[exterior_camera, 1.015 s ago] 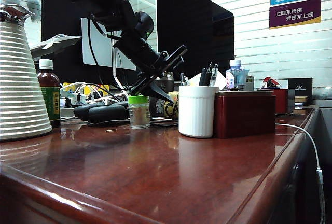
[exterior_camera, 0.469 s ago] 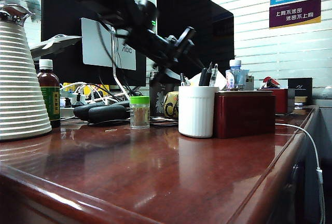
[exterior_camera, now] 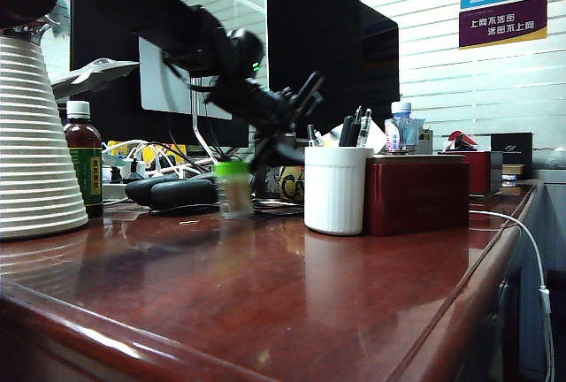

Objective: Pick up all the pens on the desk and put them into the pen holder one by one.

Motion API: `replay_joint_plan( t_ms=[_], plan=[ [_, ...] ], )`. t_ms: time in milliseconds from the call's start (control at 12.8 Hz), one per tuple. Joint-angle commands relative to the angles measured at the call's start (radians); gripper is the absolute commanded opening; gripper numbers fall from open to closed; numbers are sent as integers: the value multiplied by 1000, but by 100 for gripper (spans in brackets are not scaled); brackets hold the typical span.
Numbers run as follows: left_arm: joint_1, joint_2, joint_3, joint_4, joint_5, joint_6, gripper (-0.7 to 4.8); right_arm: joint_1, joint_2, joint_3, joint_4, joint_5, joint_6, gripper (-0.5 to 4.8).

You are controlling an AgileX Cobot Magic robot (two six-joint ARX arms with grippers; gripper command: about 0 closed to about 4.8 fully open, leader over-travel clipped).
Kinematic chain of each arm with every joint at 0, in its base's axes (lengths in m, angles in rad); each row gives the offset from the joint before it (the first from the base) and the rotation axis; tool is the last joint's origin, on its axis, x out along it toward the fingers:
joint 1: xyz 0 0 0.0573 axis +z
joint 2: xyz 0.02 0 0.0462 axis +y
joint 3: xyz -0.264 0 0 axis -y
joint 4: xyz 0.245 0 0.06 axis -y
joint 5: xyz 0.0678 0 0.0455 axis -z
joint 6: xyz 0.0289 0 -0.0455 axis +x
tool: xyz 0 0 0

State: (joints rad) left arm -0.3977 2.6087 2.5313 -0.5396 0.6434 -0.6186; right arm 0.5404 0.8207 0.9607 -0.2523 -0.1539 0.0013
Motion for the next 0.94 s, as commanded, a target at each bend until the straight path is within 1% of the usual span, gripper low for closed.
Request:
replay_joint_plan(
  t_ms=[78,234,390,625,703,781,859,937],
  plan=[
    [18,-2,3,-19,-37,42,282,0,4,4,25,-1,-3,-5],
    [5,1,3,16,-18,40,281,0,4,4,25,-1,-3,-5],
    [1,14,3,26,-39,35,277,1,3,4,25,-2,-2,-5],
    [-11,17,3,29,-42,41,277,1,3,4,25,-2,-3,-5],
    [-20,23,3,31,-86,47,277,1,3,4,25,-2,-2,-5],
    [-22,26,2,31,-92,57,276,1,3,4,25,-2,-2,-5],
    [-27,34,1,21,-132,69,276,1,3,4,25,-3,-2,-5],
    [-27,35,1,20,-142,69,276,1,3,4,25,-4,-2,-6]
  ],
)
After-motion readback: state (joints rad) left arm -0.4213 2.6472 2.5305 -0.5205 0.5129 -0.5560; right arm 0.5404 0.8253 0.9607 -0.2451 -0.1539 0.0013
